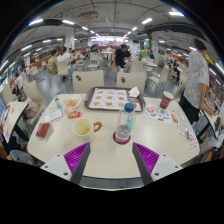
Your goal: Pour water
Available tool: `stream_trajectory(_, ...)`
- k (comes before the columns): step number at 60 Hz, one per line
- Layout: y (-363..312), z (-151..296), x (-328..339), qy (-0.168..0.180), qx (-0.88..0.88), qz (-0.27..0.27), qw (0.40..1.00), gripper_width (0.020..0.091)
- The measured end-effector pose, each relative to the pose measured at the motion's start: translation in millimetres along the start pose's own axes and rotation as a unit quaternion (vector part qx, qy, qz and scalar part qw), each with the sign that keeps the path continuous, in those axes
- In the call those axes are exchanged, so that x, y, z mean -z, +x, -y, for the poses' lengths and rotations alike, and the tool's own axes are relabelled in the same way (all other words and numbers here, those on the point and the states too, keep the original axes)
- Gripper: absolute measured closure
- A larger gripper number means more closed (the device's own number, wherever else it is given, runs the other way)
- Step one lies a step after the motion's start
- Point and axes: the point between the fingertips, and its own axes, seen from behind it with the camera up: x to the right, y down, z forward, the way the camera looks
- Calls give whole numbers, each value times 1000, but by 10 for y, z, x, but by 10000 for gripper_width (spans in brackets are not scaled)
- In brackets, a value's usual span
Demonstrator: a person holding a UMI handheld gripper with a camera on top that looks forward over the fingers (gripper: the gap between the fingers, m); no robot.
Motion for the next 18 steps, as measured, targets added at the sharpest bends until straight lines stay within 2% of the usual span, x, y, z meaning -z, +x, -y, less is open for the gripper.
stream_trajectory(18, -96, -22, 175, 10, -8, -1, 1000, 258)
